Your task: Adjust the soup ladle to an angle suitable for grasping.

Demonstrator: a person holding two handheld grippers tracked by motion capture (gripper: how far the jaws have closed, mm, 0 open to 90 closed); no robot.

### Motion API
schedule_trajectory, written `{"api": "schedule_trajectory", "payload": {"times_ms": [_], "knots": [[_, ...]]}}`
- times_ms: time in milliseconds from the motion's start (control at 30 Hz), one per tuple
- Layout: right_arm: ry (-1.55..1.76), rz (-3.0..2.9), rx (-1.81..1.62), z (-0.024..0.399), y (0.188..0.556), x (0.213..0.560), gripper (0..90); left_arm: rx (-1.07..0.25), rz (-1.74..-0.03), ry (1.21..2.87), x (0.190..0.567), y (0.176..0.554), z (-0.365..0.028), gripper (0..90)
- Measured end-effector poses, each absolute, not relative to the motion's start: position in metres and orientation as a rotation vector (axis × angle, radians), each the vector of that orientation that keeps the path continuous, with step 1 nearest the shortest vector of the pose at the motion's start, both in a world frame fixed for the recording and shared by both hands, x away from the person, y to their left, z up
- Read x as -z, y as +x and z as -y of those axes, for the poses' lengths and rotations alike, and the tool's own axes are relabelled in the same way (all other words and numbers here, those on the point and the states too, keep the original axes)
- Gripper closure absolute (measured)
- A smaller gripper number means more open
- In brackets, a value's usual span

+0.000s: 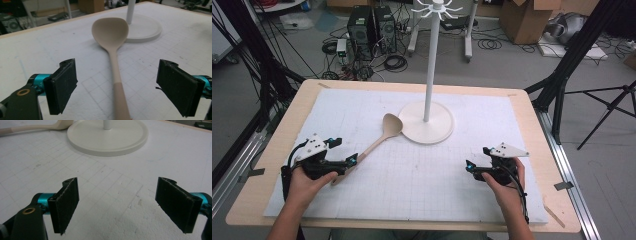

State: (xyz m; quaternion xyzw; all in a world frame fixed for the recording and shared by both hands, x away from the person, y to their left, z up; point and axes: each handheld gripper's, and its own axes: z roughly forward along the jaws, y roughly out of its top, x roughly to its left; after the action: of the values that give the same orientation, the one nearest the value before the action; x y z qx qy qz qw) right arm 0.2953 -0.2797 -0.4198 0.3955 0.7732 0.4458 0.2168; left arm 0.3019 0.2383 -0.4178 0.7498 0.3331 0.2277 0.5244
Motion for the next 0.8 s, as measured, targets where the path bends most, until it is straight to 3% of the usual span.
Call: {"api": "schedule_trajectory", "payload": {"times_ms": [333, 533, 600, 800], "knots": [[1.085, -2.161, -1.228, 0.279, 0.296, 0.42, 17.7, -0.401, -0.75, 1.995, 0.425, 0.333, -0.209, 18.5], [1.082, -2.165, -1.23, 0.279, 0.294, 0.419, 17.7, -0.415, -0.806, 2.068, 0.427, 0.346, -0.205, 22.8], [1.08, -2.158, -1.234, 0.28, 0.295, 0.419, 17.7, -0.415, -0.847, 2.083, 0.426, 0.349, -0.205, 28.1], [1.082, -2.16, -1.236, 0.28, 0.295, 0.42, 17.7, -0.45, -0.883, 2.122, 0.426, 0.354, -0.204, 30.0]]}}
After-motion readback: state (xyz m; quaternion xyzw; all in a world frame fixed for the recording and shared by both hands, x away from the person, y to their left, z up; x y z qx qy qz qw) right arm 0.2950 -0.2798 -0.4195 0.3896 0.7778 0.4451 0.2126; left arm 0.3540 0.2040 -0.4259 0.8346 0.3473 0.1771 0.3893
